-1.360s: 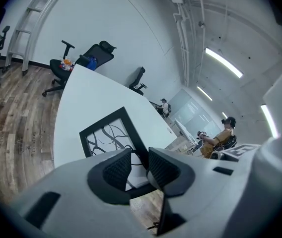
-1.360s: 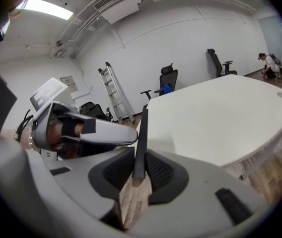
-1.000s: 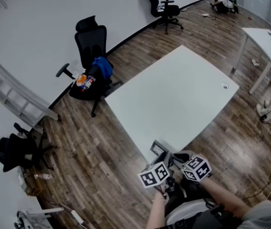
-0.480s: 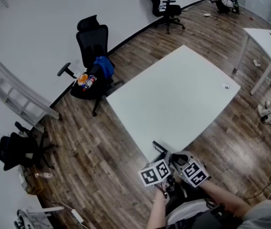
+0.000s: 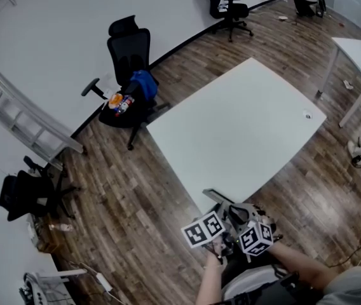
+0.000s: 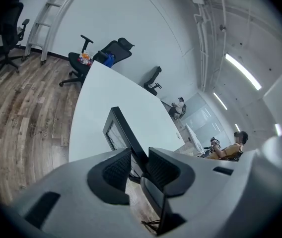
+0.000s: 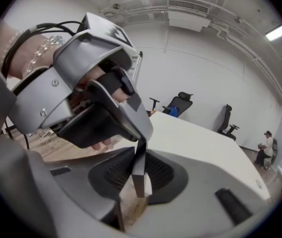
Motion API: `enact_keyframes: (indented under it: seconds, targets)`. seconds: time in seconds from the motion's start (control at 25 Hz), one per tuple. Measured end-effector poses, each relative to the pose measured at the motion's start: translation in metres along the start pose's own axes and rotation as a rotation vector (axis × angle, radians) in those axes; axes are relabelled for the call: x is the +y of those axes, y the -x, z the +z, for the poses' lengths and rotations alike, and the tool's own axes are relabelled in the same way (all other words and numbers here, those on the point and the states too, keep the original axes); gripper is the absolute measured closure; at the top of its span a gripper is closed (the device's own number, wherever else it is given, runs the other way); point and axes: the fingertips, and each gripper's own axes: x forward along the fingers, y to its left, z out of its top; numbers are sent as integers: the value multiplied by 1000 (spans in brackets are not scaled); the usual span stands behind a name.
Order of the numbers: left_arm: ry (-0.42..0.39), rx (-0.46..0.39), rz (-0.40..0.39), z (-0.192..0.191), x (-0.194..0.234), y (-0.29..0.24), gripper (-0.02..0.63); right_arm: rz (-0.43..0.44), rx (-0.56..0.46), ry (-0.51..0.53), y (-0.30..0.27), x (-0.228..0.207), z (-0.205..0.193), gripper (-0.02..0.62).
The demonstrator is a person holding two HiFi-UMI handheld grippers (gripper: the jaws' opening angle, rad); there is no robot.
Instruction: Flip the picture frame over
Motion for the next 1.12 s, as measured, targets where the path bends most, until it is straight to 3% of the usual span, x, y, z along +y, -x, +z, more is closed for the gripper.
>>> enact_keyframes:
  seconds: [0.28,0.44,0.96,1.12]
  targets:
    - [23,-21,26,3,8,2,508,-8,-18,49,-6,7,1,526]
    - [88,-17,-2,4,14,5,508,27,-33,66,-9,9,2,523]
    - [123,-4,-22,3,14,4,527,221,-46,-77,-1,12,2,480]
    - [129,-7,-22,4,16,5,528,280,-124,-192,12,7,12,479]
